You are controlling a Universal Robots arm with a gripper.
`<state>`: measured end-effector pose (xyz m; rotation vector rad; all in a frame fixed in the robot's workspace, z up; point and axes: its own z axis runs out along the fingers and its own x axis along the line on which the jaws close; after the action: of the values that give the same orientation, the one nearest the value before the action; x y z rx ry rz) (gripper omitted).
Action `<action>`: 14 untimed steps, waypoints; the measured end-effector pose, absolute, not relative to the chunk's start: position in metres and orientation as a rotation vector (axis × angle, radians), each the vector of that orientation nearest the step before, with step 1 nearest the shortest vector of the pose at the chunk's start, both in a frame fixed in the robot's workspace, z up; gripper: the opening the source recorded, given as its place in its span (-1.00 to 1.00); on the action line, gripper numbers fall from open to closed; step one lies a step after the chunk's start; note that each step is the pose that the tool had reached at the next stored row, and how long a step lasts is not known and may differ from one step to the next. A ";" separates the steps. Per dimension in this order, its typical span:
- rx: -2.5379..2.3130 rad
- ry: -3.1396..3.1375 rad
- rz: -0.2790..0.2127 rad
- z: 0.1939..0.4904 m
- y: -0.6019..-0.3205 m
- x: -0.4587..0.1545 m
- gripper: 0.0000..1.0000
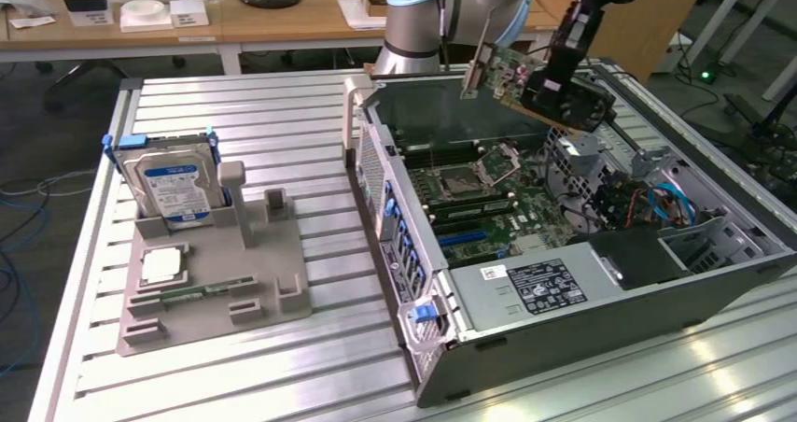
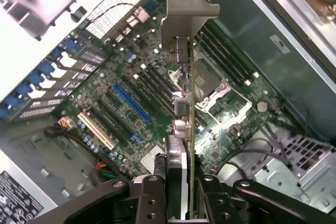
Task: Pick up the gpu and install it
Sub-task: 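Insert the gpu into the slot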
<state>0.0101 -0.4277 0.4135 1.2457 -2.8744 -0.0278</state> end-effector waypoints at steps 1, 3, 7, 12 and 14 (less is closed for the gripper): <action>1.273 -2.862 -0.028 0.413 -0.428 0.010 -0.44; 1.324 -2.839 -0.027 0.413 -0.428 0.010 -0.44; 1.425 -2.789 -0.027 0.413 -0.428 0.010 -0.44; 1.551 -2.720 -0.026 0.413 -0.428 0.010 -0.44; 1.599 -2.691 -0.026 0.413 -0.428 0.010 -0.44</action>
<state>0.0101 -0.4277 0.4130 1.5992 -2.6913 -0.0258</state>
